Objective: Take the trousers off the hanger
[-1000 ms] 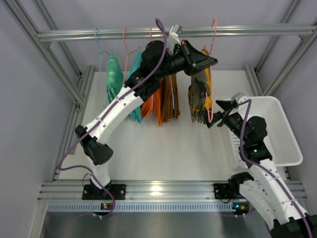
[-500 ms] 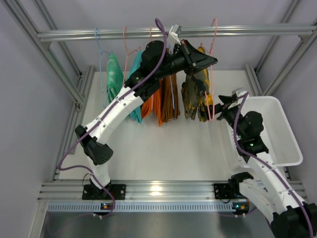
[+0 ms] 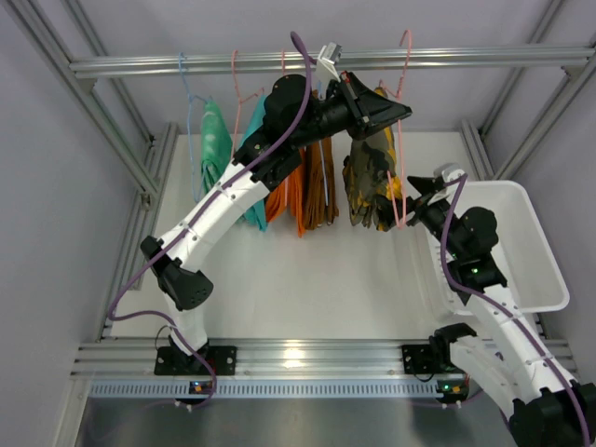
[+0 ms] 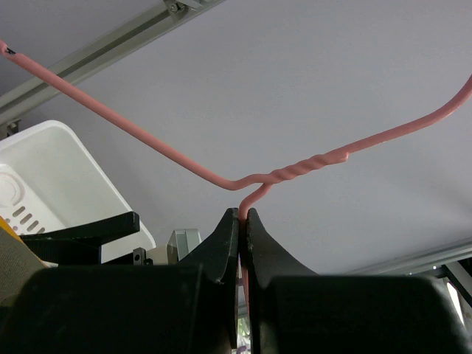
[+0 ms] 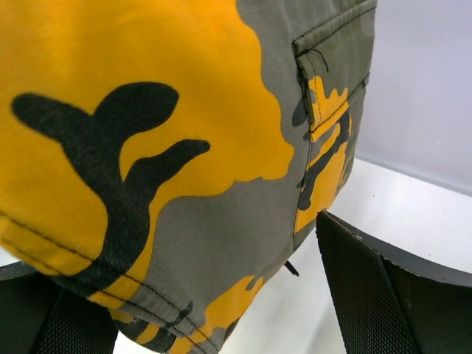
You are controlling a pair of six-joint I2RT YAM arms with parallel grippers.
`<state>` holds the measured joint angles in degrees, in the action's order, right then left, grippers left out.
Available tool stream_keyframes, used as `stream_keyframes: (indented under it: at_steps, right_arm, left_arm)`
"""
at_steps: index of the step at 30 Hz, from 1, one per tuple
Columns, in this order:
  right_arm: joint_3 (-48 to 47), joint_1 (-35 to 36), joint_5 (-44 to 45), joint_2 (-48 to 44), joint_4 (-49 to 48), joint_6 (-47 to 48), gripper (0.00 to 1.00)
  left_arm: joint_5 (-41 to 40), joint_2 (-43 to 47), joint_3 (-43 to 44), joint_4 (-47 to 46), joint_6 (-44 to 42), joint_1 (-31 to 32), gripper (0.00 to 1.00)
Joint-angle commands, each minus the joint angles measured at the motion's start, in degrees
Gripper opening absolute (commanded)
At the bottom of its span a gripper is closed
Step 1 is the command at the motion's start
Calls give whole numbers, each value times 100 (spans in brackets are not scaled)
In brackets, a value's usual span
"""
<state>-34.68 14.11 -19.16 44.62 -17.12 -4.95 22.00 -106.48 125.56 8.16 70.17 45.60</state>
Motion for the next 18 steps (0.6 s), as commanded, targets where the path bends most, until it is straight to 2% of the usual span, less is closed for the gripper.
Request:
stream_keyframes:
  at_steps: [1, 6, 10, 16, 18]
  right_arm:
    - [-57, 92, -361, -208, -107, 214, 96]
    - [-92, 110, -405, -86, -72, 363, 96]
    - [-223, 118, 333, 239, -124, 442, 92]
    - [-250, 118, 826, 363, -248, 671, 82]
    - [-259, 118, 861, 276, -230, 618, 74]
  left_arm:
    - [41, 206, 514, -1265, -100, 54, 0]
    - [41, 224, 514, -1247, -109, 54, 0]
    - [41, 241, 522, -1247, -83, 63, 0]
    - [76, 268, 487, -1230, -74, 63, 0]
    - [94, 277, 470, -1221, -56, 63, 0]
